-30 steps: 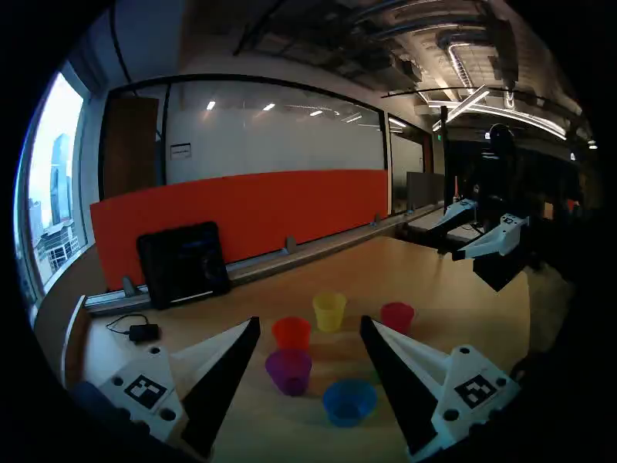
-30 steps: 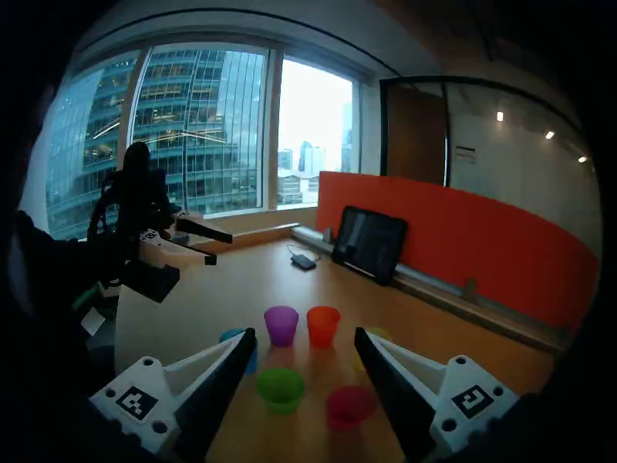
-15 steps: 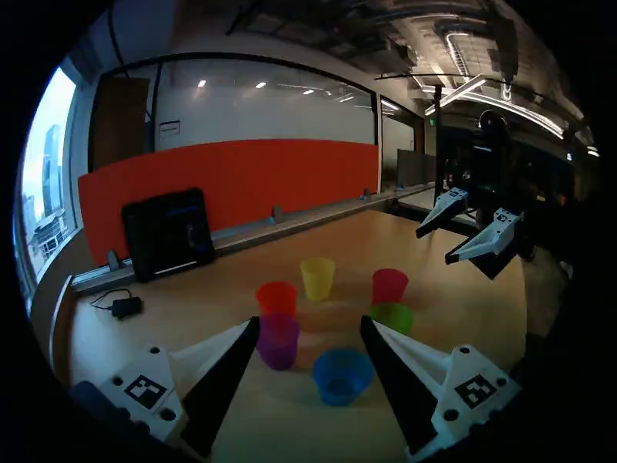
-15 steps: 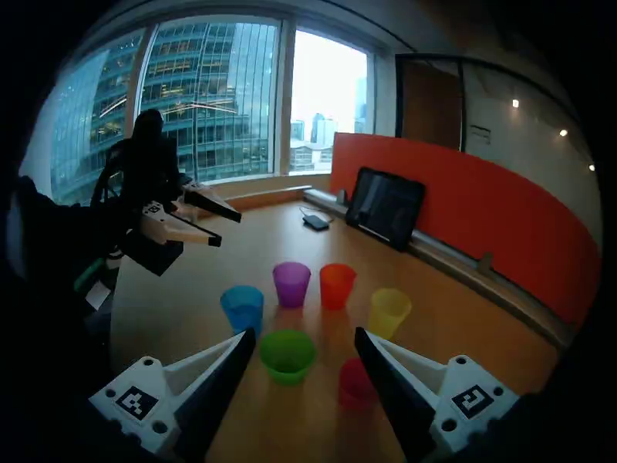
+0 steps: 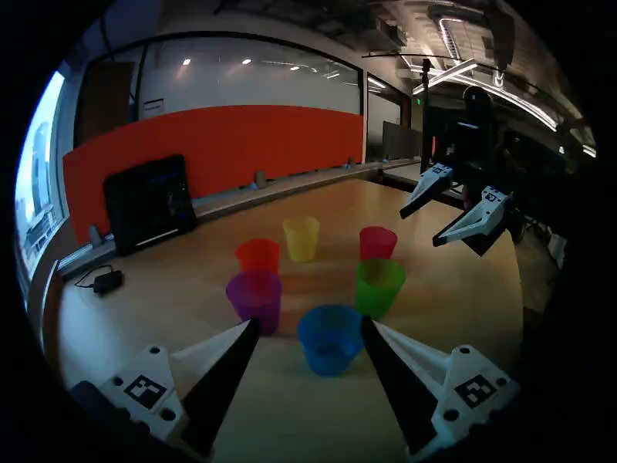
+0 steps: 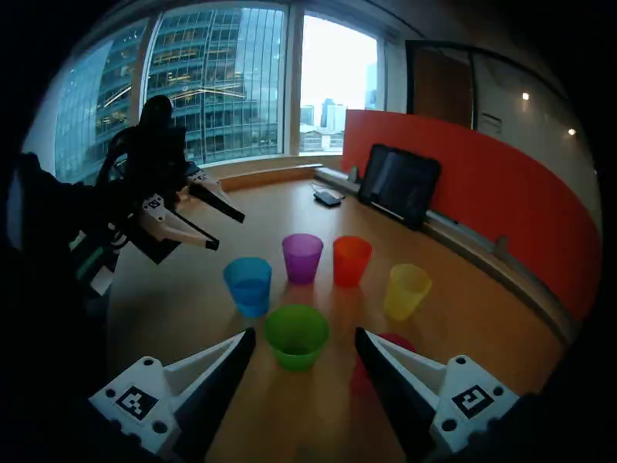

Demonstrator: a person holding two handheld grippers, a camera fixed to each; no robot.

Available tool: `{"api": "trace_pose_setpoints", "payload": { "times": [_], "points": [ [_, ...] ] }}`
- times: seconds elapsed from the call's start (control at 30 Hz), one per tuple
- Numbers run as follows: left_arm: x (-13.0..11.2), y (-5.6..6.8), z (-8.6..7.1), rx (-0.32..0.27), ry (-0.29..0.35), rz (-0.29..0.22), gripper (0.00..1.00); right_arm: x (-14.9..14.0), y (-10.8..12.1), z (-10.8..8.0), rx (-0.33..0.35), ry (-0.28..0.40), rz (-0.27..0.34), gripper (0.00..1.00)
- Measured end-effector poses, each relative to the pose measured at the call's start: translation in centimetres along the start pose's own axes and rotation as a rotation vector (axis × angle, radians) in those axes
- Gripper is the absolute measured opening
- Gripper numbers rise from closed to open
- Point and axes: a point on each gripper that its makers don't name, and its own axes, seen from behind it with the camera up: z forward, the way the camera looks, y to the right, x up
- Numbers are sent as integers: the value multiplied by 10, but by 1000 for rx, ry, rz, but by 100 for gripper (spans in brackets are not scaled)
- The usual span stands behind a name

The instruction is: Pour water

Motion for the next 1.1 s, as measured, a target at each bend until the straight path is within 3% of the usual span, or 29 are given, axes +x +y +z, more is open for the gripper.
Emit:
{"api": "trace_pose_setpoints", "payload": {
  "times": [0.6,1.1],
  "points": [
    [-45,14,19,-66,-103,10,97,-34,-3,35,33,-93,-58,100],
    [-55,19,39,-98,-135,31,97,-43,1,59,52,-133,-89,100]
  ]
}}
